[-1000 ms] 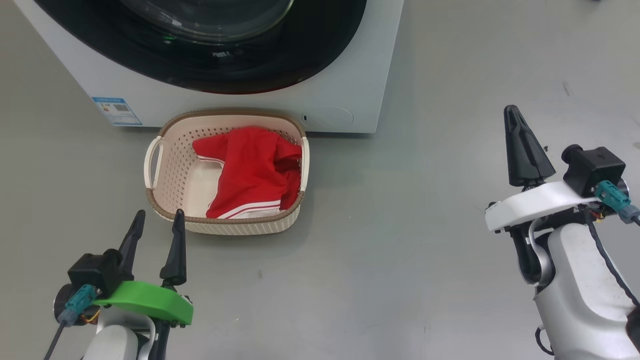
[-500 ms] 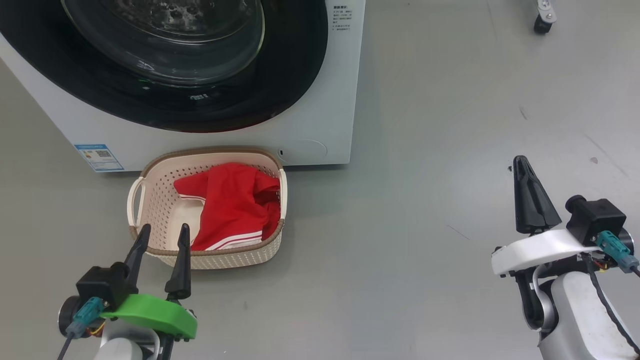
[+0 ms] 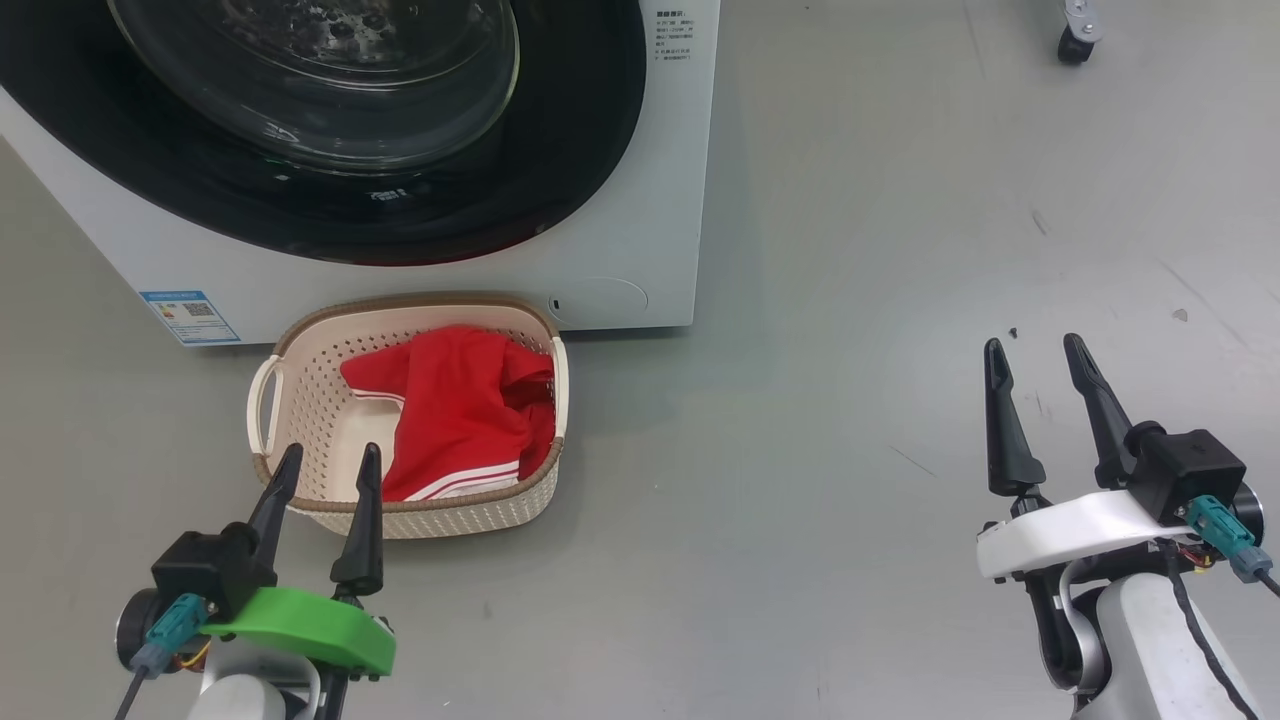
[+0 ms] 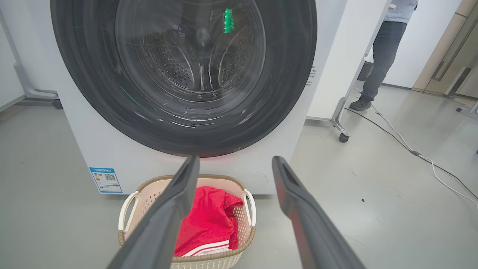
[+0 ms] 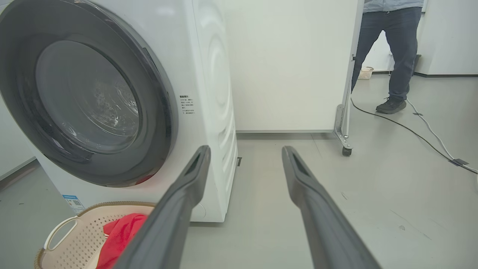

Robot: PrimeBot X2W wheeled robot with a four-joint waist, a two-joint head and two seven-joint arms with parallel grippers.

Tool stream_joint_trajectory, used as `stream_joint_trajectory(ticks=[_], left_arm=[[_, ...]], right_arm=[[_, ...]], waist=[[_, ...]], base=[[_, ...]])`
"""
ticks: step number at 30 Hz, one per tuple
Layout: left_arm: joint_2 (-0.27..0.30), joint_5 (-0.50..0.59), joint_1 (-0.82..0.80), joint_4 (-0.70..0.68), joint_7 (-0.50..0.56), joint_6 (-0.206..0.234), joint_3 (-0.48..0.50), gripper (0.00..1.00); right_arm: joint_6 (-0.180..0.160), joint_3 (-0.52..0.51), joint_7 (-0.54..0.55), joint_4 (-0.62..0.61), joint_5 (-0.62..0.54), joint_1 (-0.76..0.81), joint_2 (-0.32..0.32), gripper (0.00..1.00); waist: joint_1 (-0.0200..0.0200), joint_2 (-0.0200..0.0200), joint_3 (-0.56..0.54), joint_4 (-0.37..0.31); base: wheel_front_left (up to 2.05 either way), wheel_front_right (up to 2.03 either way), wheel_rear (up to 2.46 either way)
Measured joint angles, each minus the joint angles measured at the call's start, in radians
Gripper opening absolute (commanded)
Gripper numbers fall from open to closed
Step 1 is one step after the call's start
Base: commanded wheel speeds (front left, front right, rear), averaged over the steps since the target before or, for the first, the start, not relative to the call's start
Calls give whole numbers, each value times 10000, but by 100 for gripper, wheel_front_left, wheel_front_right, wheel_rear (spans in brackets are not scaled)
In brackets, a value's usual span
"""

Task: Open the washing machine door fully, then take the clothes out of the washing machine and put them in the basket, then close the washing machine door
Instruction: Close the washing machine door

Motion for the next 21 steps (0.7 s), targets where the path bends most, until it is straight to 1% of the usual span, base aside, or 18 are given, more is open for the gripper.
stream_joint_trajectory(ticks=[21], left_arm=[[-73, 65, 8, -59, -2, 0, 84, 100]], right_arm=[[44, -297, 0, -330, -176, 240, 109, 100]], waist=[[0, 0, 65, 31]], base=[[0, 0, 0]])
